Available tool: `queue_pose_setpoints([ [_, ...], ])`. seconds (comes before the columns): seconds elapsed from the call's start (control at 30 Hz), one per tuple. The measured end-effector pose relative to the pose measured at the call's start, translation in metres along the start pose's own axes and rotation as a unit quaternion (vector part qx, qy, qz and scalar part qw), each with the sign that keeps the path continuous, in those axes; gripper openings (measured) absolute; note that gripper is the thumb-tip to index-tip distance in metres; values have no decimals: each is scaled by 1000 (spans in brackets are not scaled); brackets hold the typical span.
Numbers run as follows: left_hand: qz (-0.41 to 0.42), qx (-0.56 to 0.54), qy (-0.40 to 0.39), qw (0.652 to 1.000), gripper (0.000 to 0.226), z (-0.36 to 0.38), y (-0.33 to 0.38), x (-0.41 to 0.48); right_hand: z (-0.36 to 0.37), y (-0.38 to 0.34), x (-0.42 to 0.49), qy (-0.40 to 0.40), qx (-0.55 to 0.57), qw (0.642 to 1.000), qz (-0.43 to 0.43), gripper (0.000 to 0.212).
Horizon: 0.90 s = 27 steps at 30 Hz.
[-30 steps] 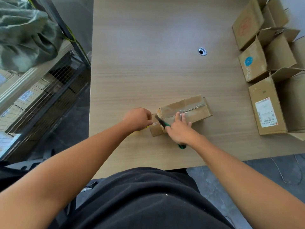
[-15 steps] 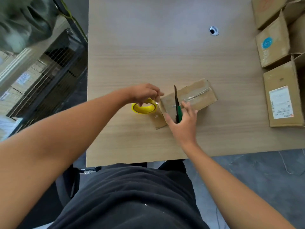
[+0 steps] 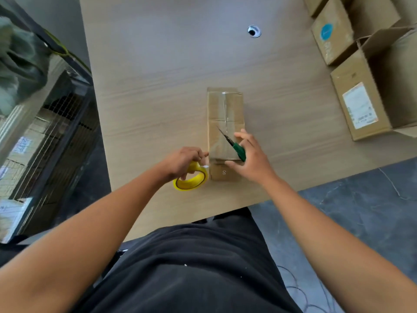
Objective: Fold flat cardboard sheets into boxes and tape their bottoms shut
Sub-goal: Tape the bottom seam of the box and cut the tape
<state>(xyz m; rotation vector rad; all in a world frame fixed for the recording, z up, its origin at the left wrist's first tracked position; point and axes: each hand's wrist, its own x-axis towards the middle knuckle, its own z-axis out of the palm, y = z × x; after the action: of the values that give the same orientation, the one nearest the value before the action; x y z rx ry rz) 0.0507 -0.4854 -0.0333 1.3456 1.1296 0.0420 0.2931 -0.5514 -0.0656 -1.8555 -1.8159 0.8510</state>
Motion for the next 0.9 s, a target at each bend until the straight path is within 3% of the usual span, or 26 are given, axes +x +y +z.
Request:
queue_pose_setpoints([
  [0.1, 30, 15, 14, 999, 26, 0, 12, -12, -35, 0, 1, -79, 80, 994, 1, 55],
  [0.17, 52, 40, 52, 997, 23, -5, 27, -22, -53, -10, -1, -44, 120, 992, 22, 50],
  [0.23, 70, 62, 77, 993, 20, -9, 46, -31, -66, -24, -2, 4, 171, 983, 61, 28],
  [0.37, 126, 116, 114, 979, 17, -7, 84, -31, -82, -65, 1, -53, 405, 903, 136, 32],
  [0.47, 146, 167, 120, 968, 20, -2, 108, -23, -87, -83, 4, -60, 473, 865, 157, 37],
  [0.6, 148, 198, 125, 961, 20, 6, 131, -18, -102, -87, 12, -28, 414, 899, 136, 16],
  [0.77, 115, 159, 140, 970, 10, 18, 142, -17, -115, -73, 17, -29, 378, 919, 106, 16],
  [0.9, 104, 70, 159, 979, 36, 34, 136, -31, -132, -62, 30, -5, 366, 924, 109, 17],
])
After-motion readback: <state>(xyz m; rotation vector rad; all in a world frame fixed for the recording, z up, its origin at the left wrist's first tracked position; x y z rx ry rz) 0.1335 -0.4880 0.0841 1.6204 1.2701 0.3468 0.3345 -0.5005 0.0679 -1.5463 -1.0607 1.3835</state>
